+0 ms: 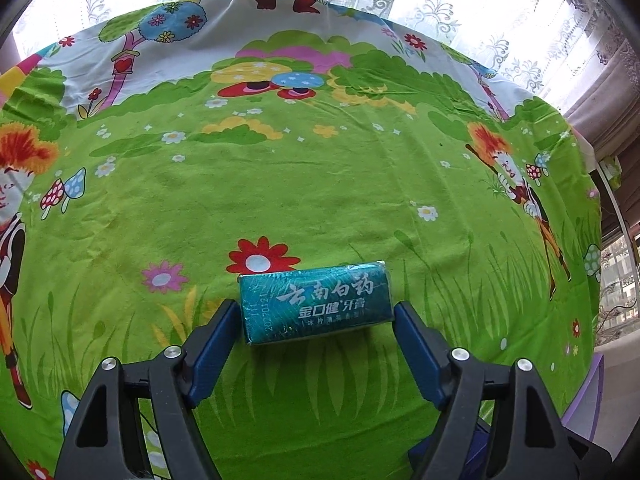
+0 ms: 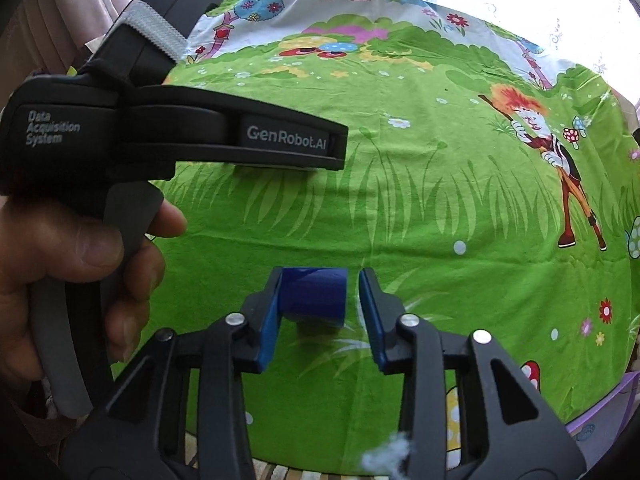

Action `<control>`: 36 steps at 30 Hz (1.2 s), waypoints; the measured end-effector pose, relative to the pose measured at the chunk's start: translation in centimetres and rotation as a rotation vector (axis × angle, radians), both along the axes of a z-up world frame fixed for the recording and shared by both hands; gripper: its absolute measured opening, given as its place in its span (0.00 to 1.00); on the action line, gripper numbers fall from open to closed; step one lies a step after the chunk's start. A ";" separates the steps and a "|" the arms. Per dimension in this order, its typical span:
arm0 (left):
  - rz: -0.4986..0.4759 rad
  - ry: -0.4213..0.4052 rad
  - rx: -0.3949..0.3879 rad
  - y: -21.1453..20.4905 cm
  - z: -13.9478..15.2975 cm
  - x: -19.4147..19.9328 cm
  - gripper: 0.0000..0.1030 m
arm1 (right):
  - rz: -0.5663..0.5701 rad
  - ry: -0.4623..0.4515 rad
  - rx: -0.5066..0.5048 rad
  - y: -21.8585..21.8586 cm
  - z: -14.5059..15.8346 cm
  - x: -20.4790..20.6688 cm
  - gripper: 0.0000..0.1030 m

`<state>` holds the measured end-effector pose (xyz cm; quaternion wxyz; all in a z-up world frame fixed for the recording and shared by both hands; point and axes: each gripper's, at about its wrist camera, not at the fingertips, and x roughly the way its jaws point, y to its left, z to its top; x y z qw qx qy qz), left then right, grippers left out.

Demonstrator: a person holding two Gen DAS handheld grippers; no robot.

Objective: Organize rigid objects
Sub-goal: 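Grasp the teal toothpaste box with the left tool while the right tool grasps the blue block, then carry both items into the purple box and open both tools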

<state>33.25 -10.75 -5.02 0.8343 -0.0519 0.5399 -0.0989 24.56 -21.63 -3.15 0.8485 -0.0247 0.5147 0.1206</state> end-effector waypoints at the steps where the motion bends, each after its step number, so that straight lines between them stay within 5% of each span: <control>1: -0.005 -0.003 0.000 0.0 0.0 0.0 0.74 | 0.002 0.004 0.001 0.0 -0.1 0.1 0.31; 12: -0.006 -0.059 0.024 0.8 1.6 -1.7 0.73 | -0.025 0.005 0.005 -1.1 -0.1 -0.5 0.30; 36: -0.072 -0.114 -0.119 -2.7 7.1 -13.2 0.73 | -0.187 -0.080 0.050 -8.6 5.1 -9.0 0.30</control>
